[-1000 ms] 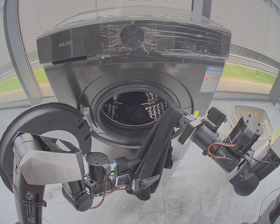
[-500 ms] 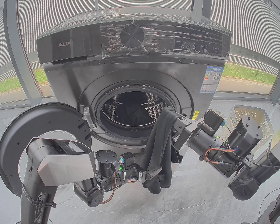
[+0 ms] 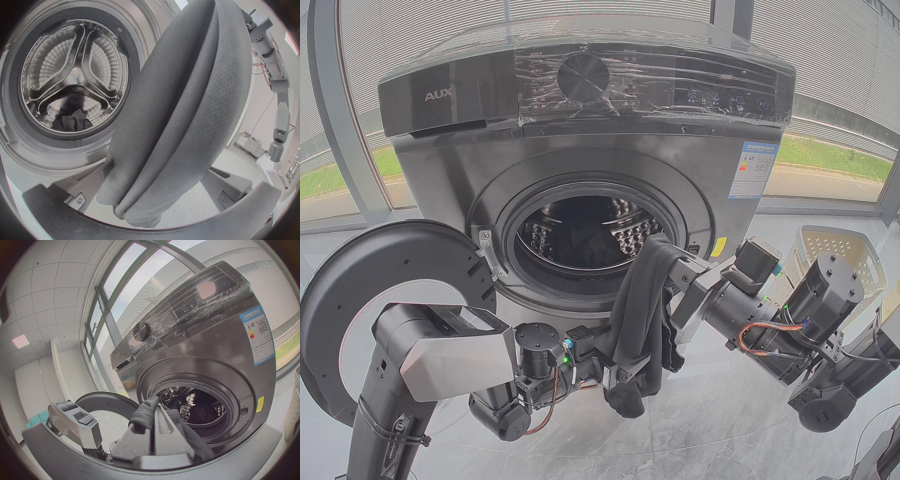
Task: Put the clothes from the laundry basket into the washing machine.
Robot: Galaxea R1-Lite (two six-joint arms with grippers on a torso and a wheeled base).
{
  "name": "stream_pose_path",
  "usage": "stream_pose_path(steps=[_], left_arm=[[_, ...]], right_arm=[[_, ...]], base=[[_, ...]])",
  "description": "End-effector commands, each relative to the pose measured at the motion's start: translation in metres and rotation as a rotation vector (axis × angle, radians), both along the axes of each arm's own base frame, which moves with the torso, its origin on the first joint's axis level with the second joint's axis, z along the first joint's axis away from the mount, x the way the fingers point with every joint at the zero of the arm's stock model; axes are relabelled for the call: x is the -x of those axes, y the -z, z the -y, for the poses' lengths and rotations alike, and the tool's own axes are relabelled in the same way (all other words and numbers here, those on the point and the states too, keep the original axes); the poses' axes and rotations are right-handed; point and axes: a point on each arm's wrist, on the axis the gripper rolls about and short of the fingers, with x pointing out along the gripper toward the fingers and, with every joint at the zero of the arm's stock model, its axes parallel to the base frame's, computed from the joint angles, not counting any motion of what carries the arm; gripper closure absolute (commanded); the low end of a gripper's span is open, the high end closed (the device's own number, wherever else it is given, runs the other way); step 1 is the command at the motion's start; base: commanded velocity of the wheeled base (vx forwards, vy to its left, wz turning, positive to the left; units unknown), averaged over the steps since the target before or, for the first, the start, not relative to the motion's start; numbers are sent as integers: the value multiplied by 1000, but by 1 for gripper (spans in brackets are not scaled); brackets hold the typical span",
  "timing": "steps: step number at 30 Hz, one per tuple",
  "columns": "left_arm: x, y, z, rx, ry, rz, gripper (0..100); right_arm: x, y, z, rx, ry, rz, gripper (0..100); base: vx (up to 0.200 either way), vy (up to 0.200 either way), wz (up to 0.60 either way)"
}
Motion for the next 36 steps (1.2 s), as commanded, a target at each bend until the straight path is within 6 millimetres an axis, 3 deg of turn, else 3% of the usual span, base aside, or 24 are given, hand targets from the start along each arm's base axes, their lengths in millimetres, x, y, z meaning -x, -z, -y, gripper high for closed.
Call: stream_pose_path(steps=[1,6,7,12,15,19,20,23,26,28,30,31,36], left_arm=[[-3,4,1,-2,-14,-1,0],[-10,9,4,0,-65,18,0],[-9,9,5,-1,-68,18,100],[-7,3,6,9,-64,23,100],[-1,-10,6,19,-55,37,100],[19,-26,1,11,-29,25,100],[39,-41,-5,3,-2,15,100],[63,-61,-15,1,41,9,100],[93,-75,-30,-15,84,-3,100],[105,-85,-36,-8,95,3,100],[105,-85,-36,-8,95,3,100],[127,-102,-46,11,119,20,100],[150,-124,-64,51,129,59,100]], right_arm=[[1,-3,0,-11,0,13,100],[1,-2,0,-8,0,10,100],[0,-2,1,-10,1,10,100],[-4,0,3,-8,12,5,100],[-11,0,7,-14,36,7,100],[-26,5,11,-28,72,-18,100],[-38,8,13,-47,91,-33,100],[-59,9,13,-88,115,-40,100],[-78,31,2,-80,122,-81,100],[-82,43,-1,-61,122,-104,100],[-82,43,-1,-61,122,-104,100],[-84,60,-7,-35,121,-140,100],[-83,74,-13,-13,113,-174,100]], base=[[0,0,0],[0,0,0],[0,0,0],[0,0,0],[0,0,0],[0,0,0],[0,0,0],[0,0,0],[0,0,0],[0,0,0],[0,0,0],[0,0,0],[0,0,0]])
